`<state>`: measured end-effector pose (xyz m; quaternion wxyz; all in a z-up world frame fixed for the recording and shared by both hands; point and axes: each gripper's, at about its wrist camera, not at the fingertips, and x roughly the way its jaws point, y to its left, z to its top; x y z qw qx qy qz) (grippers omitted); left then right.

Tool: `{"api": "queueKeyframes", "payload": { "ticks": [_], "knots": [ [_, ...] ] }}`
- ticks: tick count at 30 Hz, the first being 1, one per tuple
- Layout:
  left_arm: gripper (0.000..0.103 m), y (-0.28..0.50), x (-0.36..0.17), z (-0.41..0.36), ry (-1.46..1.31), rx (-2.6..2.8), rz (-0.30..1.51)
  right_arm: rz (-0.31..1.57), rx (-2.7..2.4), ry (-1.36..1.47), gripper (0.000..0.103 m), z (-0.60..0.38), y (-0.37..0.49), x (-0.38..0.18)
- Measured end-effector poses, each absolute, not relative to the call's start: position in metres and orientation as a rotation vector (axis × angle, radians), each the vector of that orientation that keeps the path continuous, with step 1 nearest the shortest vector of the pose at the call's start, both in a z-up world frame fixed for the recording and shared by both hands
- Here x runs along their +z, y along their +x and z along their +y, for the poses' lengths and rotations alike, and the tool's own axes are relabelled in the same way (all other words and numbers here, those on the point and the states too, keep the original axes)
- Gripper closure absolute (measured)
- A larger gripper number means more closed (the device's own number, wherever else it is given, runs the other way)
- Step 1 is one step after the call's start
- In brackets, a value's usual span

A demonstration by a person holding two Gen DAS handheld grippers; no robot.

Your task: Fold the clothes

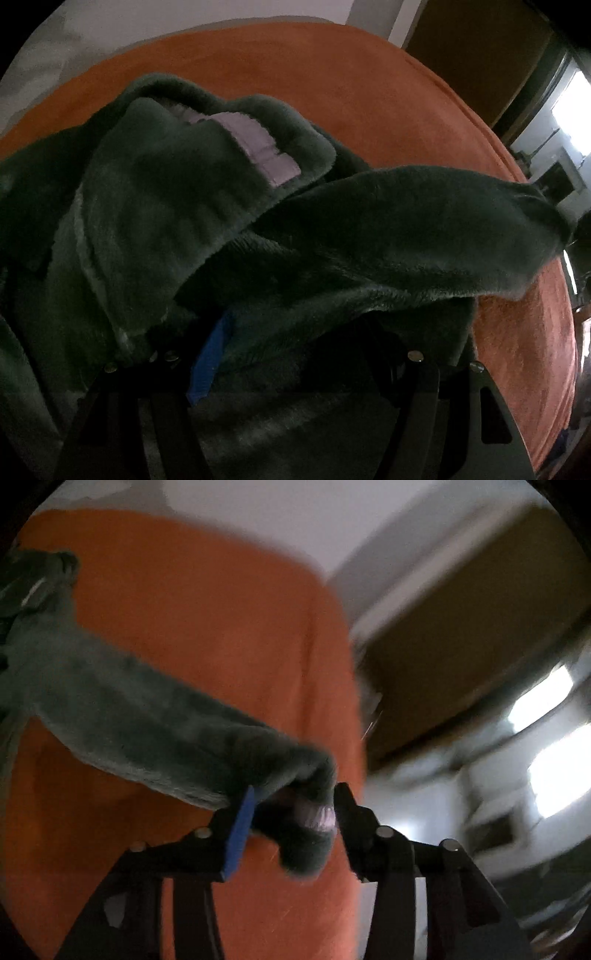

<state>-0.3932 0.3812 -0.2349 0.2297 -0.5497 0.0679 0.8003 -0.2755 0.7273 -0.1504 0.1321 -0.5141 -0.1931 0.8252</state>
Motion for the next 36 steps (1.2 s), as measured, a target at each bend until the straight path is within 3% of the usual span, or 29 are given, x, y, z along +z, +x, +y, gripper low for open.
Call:
{"api": "queueKeyframes", "payload": {
  "ticks": [3, 5, 7, 12, 14, 15, 16, 18, 23, 27, 29, 31, 33, 36],
  "knots": [
    [0.032, -0.384, -0.232, 0.375, -1.503, 2.21, 0.145, -0.249, 2.398, -1.565, 0.06, 0.76, -0.261, -0.156],
    [0.032, -0.379, -0.23, 0.369, -1.497, 2.217, 0.112, -0.012, 2.443, -1.516, 0.052, 0.79, -0.251, -0.15],
    [0.032, -0.372, -0.223, 0.36, -1.469, 2.247, 0.131, 0.247, 2.462, -1.399, 0.024, 0.829, -0.245, -0.147],
    [0.032, -0.357, -0.206, 0.337, -1.454, 2.308, 0.108, 1.061, 2.284, -1.324, 0.024, 0.912, -0.253, -0.21],
    [0.032, -0.36, -0.21, 0.331, -1.458, 2.327, 0.094, 1.331, 2.176, -1.292, 0.043, 0.931, -0.258, -0.239],
    [0.032, -0.361, -0.213, 0.329, -1.463, 2.329, 0.089, 1.353, 2.195, -1.314, 0.07, 0.924, -0.261, -0.243],
    [0.032, -0.363, -0.217, 0.327, -1.469, 2.331, 0.086, 1.31, 2.253, -1.354, 0.083, 0.915, -0.27, -0.241],
    [0.032, -0.361, -0.223, 0.33, -1.486, 2.326, 0.113, 1.022, 2.431, -1.358, 0.086, 0.884, -0.275, -0.213],
    [0.032, -0.353, -0.242, 0.33, -1.481, 2.354, 0.207, 0.13, 2.749, -1.24, 0.087, 0.769, -0.243, -0.129],
    [0.032, -0.35, -0.258, 0.329, -1.51, 2.345, 0.151, -0.215, 2.771, -1.494, 0.084, 0.689, -0.216, -0.158],
    [0.032, -0.347, -0.263, 0.329, -1.517, 2.342, 0.135, -0.298, 2.733, -1.698, 0.07, 0.662, -0.208, -0.188],
    [0.032, -0.341, -0.265, 0.33, -1.509, 2.339, 0.148, -0.229, 2.743, -1.865, 0.067, 0.652, -0.184, -0.202],
    [0.032, -0.338, -0.265, 0.328, -1.496, 2.336, 0.165, -0.07, 2.76, -1.888, 0.066, 0.662, -0.166, -0.2],
    [0.032, -0.333, -0.266, 0.321, -1.486, 2.345, 0.169, 0.197, 2.777, -1.727, 0.052, 0.701, -0.153, -0.176]
  ]
}}
